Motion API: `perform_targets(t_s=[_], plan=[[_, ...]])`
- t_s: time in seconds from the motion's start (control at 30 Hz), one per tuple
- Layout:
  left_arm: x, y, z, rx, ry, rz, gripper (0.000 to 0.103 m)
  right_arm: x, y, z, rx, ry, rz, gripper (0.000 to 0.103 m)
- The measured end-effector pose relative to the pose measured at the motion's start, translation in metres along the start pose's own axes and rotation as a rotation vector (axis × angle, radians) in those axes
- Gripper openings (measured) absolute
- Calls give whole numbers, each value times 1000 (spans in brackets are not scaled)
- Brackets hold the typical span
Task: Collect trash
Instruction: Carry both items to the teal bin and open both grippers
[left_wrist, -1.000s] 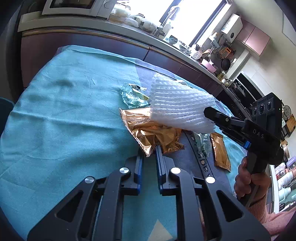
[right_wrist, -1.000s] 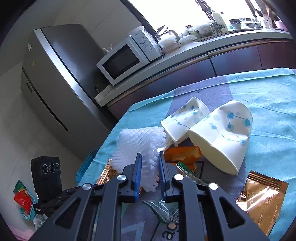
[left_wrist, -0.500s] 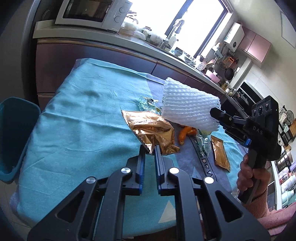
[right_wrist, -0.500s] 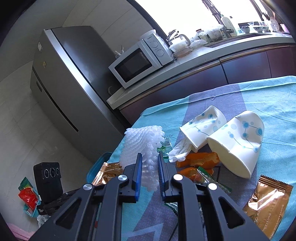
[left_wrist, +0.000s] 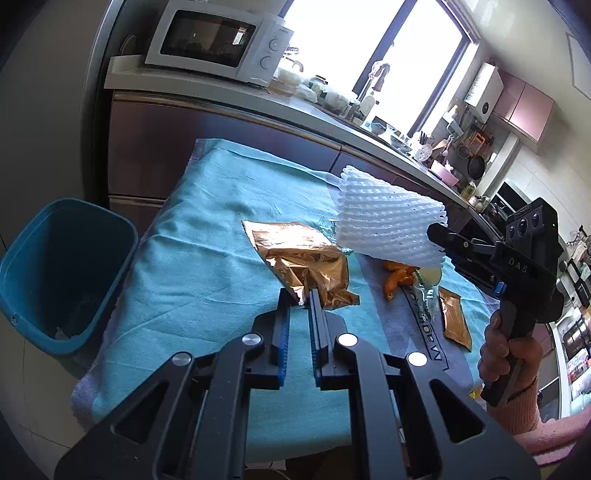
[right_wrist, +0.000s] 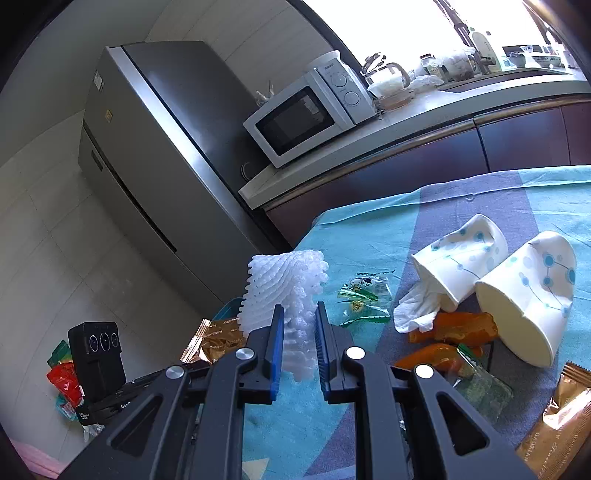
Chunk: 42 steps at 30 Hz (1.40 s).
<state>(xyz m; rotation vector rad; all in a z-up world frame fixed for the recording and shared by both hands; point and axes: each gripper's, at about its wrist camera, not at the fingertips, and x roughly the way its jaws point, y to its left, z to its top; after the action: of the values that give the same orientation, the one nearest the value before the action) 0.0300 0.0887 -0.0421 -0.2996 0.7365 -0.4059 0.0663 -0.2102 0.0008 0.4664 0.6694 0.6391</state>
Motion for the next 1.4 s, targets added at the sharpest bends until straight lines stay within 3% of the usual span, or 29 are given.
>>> perform_targets(t_s=[0.83,1.4], plan=[[-54,68,3,-119,-106,172,11,83,52,13,-56,127,124,15],[-70,140,-5,-255,-125,306,10,149,87,12,-94,244,138,15]])
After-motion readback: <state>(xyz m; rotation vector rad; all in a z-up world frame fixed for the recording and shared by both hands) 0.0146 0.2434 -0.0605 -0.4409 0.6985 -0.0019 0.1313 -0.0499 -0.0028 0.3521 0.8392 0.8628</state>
